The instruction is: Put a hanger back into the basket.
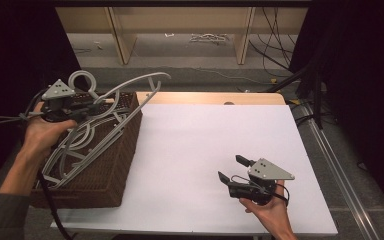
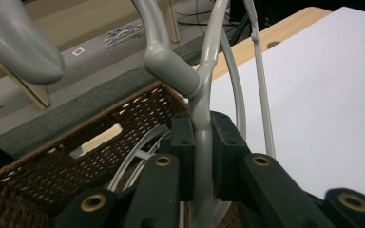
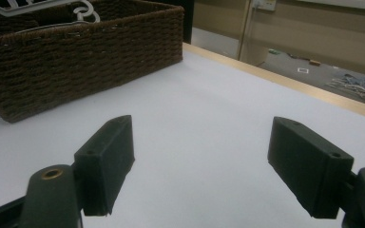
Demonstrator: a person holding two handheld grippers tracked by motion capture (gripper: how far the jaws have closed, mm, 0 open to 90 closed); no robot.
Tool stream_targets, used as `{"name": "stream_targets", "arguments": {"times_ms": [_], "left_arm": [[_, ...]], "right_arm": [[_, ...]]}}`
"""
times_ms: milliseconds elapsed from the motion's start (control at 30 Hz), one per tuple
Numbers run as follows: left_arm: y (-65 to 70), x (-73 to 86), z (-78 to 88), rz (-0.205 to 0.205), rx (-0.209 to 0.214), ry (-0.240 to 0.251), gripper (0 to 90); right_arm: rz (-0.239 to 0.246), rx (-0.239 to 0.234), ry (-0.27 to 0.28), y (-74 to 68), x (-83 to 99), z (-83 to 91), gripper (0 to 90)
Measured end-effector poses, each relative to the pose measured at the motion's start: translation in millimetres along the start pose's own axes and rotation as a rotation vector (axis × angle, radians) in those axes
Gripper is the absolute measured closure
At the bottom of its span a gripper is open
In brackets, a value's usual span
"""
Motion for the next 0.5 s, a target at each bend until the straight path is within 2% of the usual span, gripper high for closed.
{"name": "stream_targets", "arguments": {"times_ms": [200,500], "left_arm": [[-15.3,12.5,-2.0,0.017,-0.020,-0.005,81.0],[-26.2,26.8,-4.7,0.018,-0.035,0.007,81.0]], "right_arm": [[0.002,-0.001,-0.001,-0.5,1.0,-0.1,24.7],[-0.003,-0.005,-0.009,-0.9,2.2,-0.5,24.7]]}}
Point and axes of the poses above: each handheld gripper's, and its own axes: z roughly backward along the jaws, x roughly out of its underside, y roughly to its right, the point moved 3 cm from there along -z, roughly forward along the jaws, and after that the axes turned 13 degrees about -x, right-handed, at the moved point
